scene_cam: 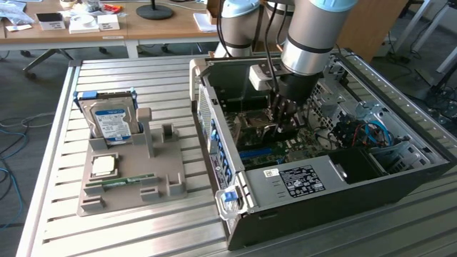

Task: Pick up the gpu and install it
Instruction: 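Insert the gpu into the slot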

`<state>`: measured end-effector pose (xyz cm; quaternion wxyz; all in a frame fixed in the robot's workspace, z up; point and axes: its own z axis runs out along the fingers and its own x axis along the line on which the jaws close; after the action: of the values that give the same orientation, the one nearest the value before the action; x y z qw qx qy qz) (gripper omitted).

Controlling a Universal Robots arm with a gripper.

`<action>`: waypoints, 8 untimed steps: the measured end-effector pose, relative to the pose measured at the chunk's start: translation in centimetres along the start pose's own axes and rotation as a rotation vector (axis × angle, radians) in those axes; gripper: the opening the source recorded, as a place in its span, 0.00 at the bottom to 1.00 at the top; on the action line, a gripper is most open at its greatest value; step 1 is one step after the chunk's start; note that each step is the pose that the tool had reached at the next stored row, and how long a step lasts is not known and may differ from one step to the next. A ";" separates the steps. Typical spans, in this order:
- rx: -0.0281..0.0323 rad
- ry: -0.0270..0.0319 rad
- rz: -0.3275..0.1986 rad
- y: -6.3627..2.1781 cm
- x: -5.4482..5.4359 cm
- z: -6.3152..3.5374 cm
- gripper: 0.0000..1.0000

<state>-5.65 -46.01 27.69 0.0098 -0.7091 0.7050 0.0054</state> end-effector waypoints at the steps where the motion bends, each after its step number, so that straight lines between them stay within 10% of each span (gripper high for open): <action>1: -0.0001 0.0002 0.000 0.00 0.0 0.00 0.27; 8: 0.0001 -0.0005 0.000 0.01 0.0 0.12 0.27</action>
<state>-5.66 -46.01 27.57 0.0100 -0.7091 0.7051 0.0055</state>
